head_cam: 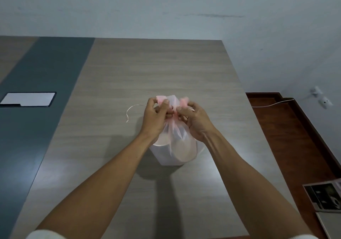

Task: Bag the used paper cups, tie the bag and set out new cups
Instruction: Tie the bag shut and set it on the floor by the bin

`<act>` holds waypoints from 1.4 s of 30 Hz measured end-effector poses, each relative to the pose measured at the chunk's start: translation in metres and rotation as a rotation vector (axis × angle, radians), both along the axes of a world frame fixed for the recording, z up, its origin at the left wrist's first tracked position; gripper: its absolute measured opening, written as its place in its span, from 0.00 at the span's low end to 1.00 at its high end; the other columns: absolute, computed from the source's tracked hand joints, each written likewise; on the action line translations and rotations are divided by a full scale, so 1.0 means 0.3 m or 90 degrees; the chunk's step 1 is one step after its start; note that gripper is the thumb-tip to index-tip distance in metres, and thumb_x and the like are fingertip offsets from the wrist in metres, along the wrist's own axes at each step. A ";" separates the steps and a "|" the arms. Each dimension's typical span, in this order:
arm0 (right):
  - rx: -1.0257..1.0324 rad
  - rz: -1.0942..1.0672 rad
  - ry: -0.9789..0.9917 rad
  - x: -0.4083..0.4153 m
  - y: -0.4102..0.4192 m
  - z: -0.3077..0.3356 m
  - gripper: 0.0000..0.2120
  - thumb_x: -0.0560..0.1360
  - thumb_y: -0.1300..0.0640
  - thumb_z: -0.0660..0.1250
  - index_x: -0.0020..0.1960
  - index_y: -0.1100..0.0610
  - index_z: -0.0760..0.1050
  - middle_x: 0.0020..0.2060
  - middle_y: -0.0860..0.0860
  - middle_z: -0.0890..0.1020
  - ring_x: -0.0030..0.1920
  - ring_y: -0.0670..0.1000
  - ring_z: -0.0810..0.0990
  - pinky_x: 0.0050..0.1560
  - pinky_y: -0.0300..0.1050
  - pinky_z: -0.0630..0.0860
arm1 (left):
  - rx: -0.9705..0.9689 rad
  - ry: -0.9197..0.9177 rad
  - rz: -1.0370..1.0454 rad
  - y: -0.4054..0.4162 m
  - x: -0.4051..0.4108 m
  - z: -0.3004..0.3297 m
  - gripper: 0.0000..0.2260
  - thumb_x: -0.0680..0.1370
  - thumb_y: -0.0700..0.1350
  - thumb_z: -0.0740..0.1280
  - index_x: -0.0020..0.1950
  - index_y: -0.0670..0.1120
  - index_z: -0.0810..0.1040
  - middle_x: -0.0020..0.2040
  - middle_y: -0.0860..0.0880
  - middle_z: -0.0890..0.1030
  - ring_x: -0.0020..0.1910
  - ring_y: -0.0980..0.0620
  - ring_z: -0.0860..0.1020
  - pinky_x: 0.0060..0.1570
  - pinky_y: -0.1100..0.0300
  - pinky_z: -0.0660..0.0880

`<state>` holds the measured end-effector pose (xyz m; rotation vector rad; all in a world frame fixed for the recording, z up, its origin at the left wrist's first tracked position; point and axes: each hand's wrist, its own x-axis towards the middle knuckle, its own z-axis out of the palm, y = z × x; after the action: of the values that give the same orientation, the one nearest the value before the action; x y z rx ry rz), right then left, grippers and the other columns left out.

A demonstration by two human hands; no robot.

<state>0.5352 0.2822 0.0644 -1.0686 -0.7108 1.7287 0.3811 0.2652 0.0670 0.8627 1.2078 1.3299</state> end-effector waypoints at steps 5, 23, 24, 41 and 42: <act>-0.036 -0.100 0.018 -0.021 -0.013 -0.033 0.07 0.83 0.61 0.64 0.53 0.65 0.77 0.43 0.62 0.85 0.35 0.51 0.85 0.40 0.43 0.84 | -0.110 -0.299 -0.025 0.005 -0.013 -0.034 0.05 0.81 0.32 0.64 0.57 0.34 0.75 0.50 0.35 0.84 0.49 0.45 0.86 0.50 0.59 0.82; -0.038 -0.107 -0.027 -0.041 -0.010 -0.072 0.09 0.84 0.61 0.63 0.58 0.62 0.80 0.29 0.52 0.74 0.24 0.47 0.68 0.23 0.39 0.66 | -0.163 -0.240 -0.093 0.021 0.004 -0.079 0.10 0.84 0.45 0.62 0.50 0.39 0.77 0.32 0.46 0.72 0.26 0.53 0.67 0.27 0.62 0.67; -0.022 -0.107 -0.042 -0.040 -0.011 -0.075 0.07 0.83 0.60 0.65 0.57 0.60 0.79 0.27 0.52 0.74 0.23 0.47 0.68 0.22 0.39 0.67 | -0.146 -0.207 -0.118 0.018 0.001 -0.081 0.08 0.83 0.43 0.64 0.57 0.39 0.76 0.33 0.45 0.75 0.25 0.54 0.68 0.26 0.63 0.68; 0.040 0.122 -0.032 -0.012 0.023 -0.042 0.21 0.71 0.66 0.67 0.64 0.63 0.75 0.47 0.64 0.80 0.39 0.53 0.77 0.39 0.43 0.74 | -0.180 -0.170 -0.122 0.091 -0.035 -0.091 0.08 0.80 0.46 0.69 0.55 0.44 0.84 0.34 0.49 0.74 0.24 0.57 0.67 0.22 0.67 0.66; 0.060 0.124 -0.060 -0.008 0.021 -0.047 0.23 0.71 0.67 0.71 0.64 0.62 0.73 0.47 0.64 0.80 0.39 0.54 0.78 0.39 0.44 0.75 | -0.191 -0.177 -0.092 0.095 -0.033 -0.090 0.06 0.80 0.45 0.69 0.53 0.44 0.84 0.34 0.48 0.74 0.23 0.57 0.68 0.21 0.67 0.67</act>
<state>0.5327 0.2884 0.0503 -1.0489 -0.9736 1.7979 0.3712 0.2937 0.0400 0.5217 1.0695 1.0767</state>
